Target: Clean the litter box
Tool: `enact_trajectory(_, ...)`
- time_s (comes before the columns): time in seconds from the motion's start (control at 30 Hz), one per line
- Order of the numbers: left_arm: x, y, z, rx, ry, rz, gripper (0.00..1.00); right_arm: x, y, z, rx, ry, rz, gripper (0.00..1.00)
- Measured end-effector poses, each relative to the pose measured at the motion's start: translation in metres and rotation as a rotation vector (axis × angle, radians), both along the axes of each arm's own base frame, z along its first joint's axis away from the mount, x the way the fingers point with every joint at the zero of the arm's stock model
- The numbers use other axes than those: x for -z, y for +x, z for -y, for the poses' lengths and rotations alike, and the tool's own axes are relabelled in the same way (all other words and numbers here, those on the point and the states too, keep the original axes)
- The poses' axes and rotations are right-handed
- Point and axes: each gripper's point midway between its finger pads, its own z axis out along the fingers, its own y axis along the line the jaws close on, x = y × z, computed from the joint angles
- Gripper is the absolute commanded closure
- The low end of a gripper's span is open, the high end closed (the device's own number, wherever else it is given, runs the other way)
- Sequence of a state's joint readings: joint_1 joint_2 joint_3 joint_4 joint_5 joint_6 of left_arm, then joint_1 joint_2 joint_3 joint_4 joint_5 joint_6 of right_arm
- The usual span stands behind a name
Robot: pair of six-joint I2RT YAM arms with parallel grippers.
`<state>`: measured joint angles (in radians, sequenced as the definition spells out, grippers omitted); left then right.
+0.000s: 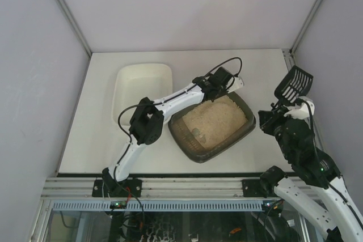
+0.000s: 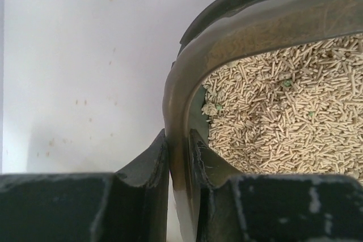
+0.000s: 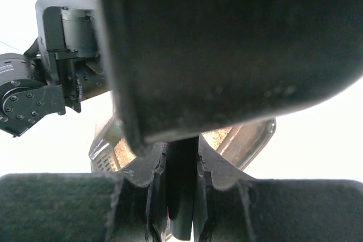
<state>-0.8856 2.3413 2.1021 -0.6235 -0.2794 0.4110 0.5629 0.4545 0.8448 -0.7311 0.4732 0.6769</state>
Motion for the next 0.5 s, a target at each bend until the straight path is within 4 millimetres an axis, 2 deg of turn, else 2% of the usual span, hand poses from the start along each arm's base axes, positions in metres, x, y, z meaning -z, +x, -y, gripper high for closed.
enact_trajectory(0.23, -0.001, -0.013, 0.036, 0.286, -0.042, -0.026, 1.0, 0.01, -0.018, 0.02, 0.059, 0.0, -0.026, 1.0)
enact_trajectory(0.5, -0.001, -0.043, 0.069, 0.614, -0.069, -0.066, 1.0, 0.019, -0.03, 0.034, 0.096, -0.02, -0.049, 1.0)
